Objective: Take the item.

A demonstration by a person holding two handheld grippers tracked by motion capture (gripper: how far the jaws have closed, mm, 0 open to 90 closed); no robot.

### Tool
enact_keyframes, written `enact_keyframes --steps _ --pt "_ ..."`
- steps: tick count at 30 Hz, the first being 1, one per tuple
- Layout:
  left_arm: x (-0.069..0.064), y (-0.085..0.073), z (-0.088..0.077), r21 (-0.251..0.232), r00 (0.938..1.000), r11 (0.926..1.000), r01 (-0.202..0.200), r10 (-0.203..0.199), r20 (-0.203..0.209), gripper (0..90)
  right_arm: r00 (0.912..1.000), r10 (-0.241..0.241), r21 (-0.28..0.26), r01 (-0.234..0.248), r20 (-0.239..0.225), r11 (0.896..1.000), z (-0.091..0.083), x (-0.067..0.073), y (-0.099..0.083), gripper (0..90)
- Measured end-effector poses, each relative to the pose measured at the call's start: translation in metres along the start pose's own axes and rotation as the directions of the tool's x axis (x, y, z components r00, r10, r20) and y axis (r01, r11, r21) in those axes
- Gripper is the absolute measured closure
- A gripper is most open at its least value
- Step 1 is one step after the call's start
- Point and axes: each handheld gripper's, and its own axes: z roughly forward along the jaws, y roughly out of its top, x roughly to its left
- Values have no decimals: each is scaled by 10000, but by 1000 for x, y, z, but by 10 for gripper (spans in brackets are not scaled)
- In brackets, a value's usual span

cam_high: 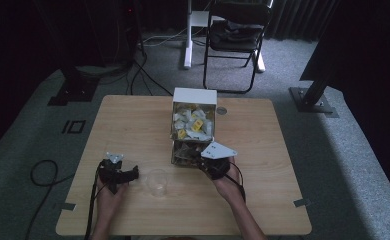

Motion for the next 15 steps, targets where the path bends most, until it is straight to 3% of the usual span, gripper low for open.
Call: enact_keyframes --steps 15 --pt "0 0 0 -16 10000 10000 3 -3 -6 69 9997 -93 -160 89 -240 9998 -3 7 5 900"
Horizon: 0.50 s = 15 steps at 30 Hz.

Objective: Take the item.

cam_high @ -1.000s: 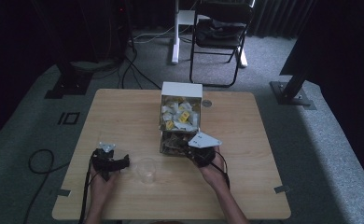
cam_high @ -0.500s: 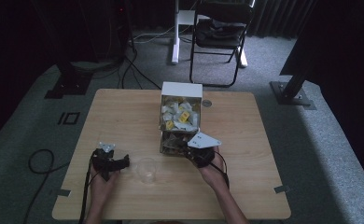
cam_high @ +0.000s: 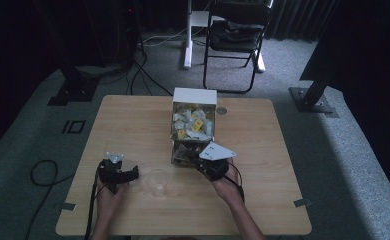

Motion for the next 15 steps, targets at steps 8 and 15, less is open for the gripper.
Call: enact_keyframes --steps 8,15 --pt "0 0 0 0 10000 10000 2 -2 2 69 9999 -70 -127 68 -114 9999 -2 5 3 900" --pt "0 0 0 -1 10000 10000 1 -1 1 69 9996 -157 -240 151 -250 9996 -4 11 7 900"
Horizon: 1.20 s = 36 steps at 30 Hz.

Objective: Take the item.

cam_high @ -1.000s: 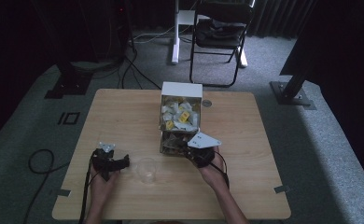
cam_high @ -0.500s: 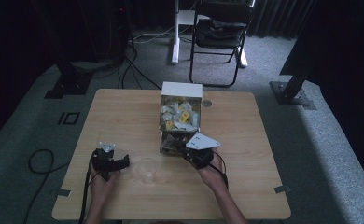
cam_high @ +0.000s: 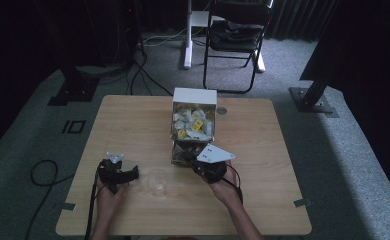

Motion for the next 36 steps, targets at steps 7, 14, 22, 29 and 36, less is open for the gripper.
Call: enact_keyframes --steps 7,14,22,29,36 --pt "0 0 0 -1 10000 10000 -2 2 -2 69 9999 -121 -27 121 -95 9999 2 5 1 900" --pt "0 0 0 1 10000 10000 1 -1 2 69 9995 -251 -115 249 -196 9996 1 10 4 900" --pt "0 0 0 -1 10000 10000 0 0 0 69 9990 -331 -255 324 -288 9992 -1 15 9 900" --pt "0 0 0 -3 10000 10000 3 -3 0 69 9984 -324 -333 308 -474 9990 0 18 10 900" --pt "0 0 0 -2 10000 10000 0 0 0 69 9971 -274 -401 245 -712 9989 -2 21 11 900"
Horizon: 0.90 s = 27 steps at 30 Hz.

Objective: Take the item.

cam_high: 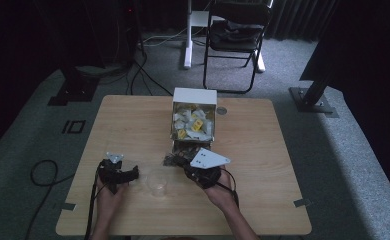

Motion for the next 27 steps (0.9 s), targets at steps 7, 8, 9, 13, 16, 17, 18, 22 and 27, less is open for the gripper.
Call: enact_keyframes --steps 7,8,9,13,16,17,18,22,27 --pt "0 0 0 1 10000 10000 -1 1 0 69 9999 -76 7 76 -85 10000 1 4 1 900" --pt "0 0 0 1 10000 10000 1 -1 1 69 9999 -87 16 87 -99 10000 1 4 1 900" --pt "0 0 0 2 10000 10000 -2 2 -1 69 9999 -113 7 113 -122 9999 2 5 1 900" --pt "0 0 0 -7 10000 10000 8 -8 -2 69 9997 -142 36 143 -191 9999 3 7 2 900" --pt "0 0 0 -3 10000 10000 7 -7 1 69 9995 -171 39 172 -250 9998 4 9 1 900" --pt "0 0 0 -3 10000 10000 7 -7 0 69 9995 -168 39 170 -267 9998 4 10 1 900" --pt "0 0 0 -7 10000 10000 10 -10 -1 69 9994 -164 46 165 -291 9999 4 10 1 900" --pt "0 0 0 -6 10000 10000 8 -8 1 69 9991 -223 104 227 -368 9997 6 14 1 900" --pt "0 0 0 -5 10000 10000 7 -7 0 69 9985 -271 182 280 -485 9994 9 18 -1 900"
